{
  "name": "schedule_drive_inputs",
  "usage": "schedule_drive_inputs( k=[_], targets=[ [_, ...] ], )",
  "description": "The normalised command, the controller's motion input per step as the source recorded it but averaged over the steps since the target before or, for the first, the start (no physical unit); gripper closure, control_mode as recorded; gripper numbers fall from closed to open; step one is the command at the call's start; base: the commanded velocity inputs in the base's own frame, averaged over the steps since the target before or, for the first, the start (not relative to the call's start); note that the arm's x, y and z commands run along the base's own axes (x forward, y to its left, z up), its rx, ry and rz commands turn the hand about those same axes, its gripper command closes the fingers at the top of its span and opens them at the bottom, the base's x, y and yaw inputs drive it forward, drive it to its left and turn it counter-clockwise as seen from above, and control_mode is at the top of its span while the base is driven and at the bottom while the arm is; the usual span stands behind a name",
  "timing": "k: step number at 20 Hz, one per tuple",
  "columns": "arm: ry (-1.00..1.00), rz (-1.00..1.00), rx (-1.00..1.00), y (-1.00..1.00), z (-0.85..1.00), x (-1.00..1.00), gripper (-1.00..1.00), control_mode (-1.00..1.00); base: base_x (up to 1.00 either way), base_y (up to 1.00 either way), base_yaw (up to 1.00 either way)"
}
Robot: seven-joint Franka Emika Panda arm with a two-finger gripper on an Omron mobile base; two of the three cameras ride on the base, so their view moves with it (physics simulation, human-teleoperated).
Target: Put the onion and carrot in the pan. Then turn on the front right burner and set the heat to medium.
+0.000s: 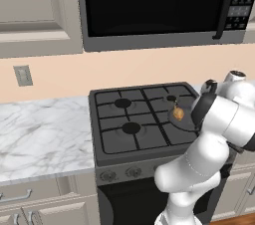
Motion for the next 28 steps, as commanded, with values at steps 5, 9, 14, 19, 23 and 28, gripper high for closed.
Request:
schedule_drive_inputs(
  k=[5, 9, 14, 19, 23, 28],
  targets=[
    [-0.08, 0.00, 0.05, -0.53, 0.00, -0.53, -1.00, -1.00, 0.00, 0.00, 0.00],
    [-0.08, 0.00, 0.00, -0.66, 0.00, -0.20, -1.00, -1.00, 0.00, 0.00, 0.00],
    [-0.01, -0.02, 0.00, -0.67, 0.00, -0.01, -1.00, -1.00, 0.00, 0.00, 0.00],
    [0.00, -0.05, 0.00, -0.50, 0.04, 0.00, -1.00, -1.00, 0.00, 0.00, 0.00],
    [0.00, 0.00, 0.00, -0.03, 0.01, 0.02, -1.00, -1.00, 0.00, 0.00, 0.00],
    [0.00, 0.00, 0.00, 0.00, 0.00, 0.27, -1.00, -1.00, 0.00, 0.00, 0.00]
  ],
)
